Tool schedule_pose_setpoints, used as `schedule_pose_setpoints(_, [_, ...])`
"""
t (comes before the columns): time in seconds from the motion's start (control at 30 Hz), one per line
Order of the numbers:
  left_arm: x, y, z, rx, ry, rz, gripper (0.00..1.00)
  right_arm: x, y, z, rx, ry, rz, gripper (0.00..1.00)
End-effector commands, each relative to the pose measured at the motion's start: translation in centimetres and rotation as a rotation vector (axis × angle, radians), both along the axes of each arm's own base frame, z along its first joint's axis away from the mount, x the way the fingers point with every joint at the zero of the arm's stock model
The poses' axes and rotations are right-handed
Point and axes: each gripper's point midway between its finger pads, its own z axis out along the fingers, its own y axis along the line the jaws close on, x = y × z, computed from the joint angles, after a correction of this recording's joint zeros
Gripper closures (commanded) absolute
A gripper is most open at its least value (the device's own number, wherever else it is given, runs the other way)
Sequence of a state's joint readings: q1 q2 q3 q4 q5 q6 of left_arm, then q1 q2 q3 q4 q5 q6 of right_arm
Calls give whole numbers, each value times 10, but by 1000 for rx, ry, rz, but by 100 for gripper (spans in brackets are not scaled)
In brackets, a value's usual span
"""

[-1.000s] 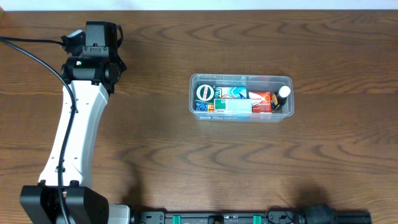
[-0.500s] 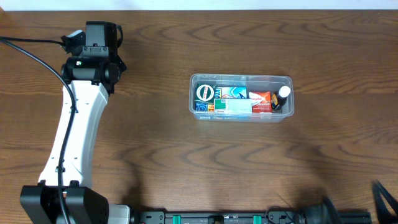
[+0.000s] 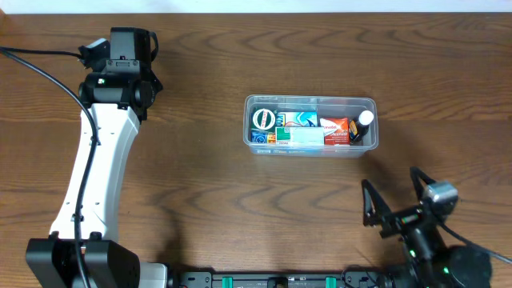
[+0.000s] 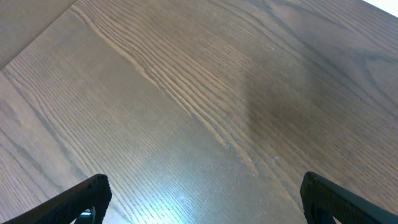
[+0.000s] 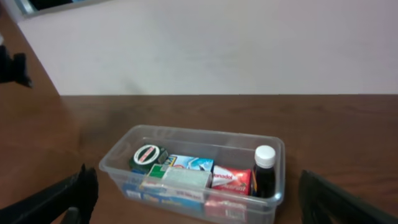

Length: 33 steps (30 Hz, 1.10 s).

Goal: Pack container

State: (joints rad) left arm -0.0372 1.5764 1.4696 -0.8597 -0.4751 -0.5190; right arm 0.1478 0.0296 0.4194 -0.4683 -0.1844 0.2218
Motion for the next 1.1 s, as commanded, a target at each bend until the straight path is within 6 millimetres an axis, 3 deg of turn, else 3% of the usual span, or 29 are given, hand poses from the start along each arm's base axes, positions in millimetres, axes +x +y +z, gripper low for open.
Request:
schedule_pose_setpoints(0.0, [-1,4,5,18,-5,4,2,6,4,-2,71,-16,16,1])
schedule_pose_setpoints(0.2, [-1,4,5,17,-5,4,2,14,21,5,85,-151,117,1])
schedule_pose_setpoints(0.6, [-1,4,5,17,-5,4,2,33,19,-41,51,-160,86,1])
schedule_pose_setpoints(0.9, [-1,4,5,18,-5,4,2,39,16,-76,-154,-138,69,1])
schedule_pose_setpoints(1.07, [-1,4,5,17,-5,4,2,44,-1,-96,-202,-55,-23,1])
